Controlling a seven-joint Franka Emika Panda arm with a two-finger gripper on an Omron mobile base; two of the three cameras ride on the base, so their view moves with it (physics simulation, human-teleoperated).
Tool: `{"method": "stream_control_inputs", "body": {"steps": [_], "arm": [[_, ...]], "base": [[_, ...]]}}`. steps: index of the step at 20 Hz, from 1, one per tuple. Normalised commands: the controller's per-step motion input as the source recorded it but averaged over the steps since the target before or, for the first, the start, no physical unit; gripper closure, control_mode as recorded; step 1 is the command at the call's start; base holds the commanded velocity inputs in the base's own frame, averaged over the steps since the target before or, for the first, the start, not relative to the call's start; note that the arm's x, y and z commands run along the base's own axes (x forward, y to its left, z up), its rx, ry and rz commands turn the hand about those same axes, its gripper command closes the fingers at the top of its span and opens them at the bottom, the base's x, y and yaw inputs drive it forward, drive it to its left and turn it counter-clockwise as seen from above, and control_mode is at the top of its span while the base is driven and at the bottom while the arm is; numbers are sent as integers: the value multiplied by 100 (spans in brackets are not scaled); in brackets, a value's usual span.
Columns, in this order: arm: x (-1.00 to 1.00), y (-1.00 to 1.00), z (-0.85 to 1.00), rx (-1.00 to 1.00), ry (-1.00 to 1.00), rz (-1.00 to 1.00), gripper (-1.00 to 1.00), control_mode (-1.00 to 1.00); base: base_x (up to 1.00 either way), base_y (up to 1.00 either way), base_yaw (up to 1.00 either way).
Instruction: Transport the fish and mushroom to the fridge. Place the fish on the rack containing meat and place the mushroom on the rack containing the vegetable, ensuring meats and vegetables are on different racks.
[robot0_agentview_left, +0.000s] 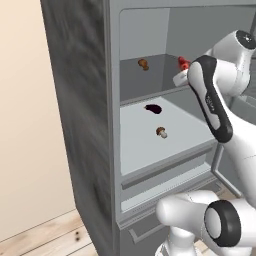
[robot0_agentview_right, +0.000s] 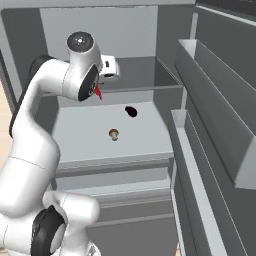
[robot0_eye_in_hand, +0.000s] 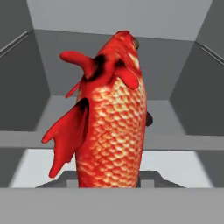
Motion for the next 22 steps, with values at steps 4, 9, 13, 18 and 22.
{"method": "stream_control_inputs", "body": {"steps": [4, 9, 13, 18, 22], "arm": [[100, -16, -34, 0, 0, 4, 100, -100], [100, -22, -27, 0, 3, 7, 100, -100], [100, -15, -24, 0, 1, 0, 100, -100], [100, -7, -9, 0, 2, 0, 100, -100], [85, 0, -8, 0, -3, 0, 100, -100]], "base": [[0, 0, 0], [0, 0, 0], [0, 0, 0], [0, 0, 0], [0, 0, 0]]}}
